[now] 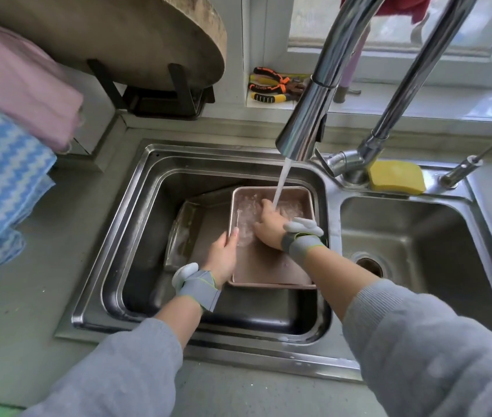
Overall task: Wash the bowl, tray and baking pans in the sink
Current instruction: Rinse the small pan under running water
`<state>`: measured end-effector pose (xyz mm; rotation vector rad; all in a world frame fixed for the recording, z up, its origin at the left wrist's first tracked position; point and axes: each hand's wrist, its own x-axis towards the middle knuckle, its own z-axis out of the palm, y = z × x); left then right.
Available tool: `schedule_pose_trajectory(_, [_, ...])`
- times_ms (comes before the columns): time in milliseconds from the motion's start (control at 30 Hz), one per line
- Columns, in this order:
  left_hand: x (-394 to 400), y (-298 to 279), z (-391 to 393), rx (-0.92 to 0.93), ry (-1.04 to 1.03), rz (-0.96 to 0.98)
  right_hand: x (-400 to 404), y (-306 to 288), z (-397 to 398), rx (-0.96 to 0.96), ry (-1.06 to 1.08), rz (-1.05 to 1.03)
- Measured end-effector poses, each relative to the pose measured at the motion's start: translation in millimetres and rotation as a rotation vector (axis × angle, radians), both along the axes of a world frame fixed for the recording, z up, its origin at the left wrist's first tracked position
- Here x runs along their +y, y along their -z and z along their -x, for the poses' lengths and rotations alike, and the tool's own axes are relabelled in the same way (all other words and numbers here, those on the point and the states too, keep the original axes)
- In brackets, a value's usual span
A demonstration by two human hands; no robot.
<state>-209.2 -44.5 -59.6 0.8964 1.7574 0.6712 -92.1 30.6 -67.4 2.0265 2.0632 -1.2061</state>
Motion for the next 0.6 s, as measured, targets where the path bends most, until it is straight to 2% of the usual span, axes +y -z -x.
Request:
schedule_pose_trajectory(133, [-5.0,0.3,0.5,-0.009,0.017,-0.045,-20.2,-3.5,19.3,0.189,0.026,0.097])
schedule_pose_trajectory(300, [-6.4,0.7,-5.8,-0.030,0.069,-0.057,-4.6,-7.8,21.2,0.200,0.160,0.117])
schedule_pose_trajectory(500, [5.4,-4.3,4.2,0.075,0.132,-0.099,-7.3,-8.0,17.0,0.282,0.112,0.070])
schedule_pose_trajectory(600, [9.0,-2.8,5.5,0.098,0.107,-0.126,-21.0,-17.9,17.0,0.416,0.045,0.138])
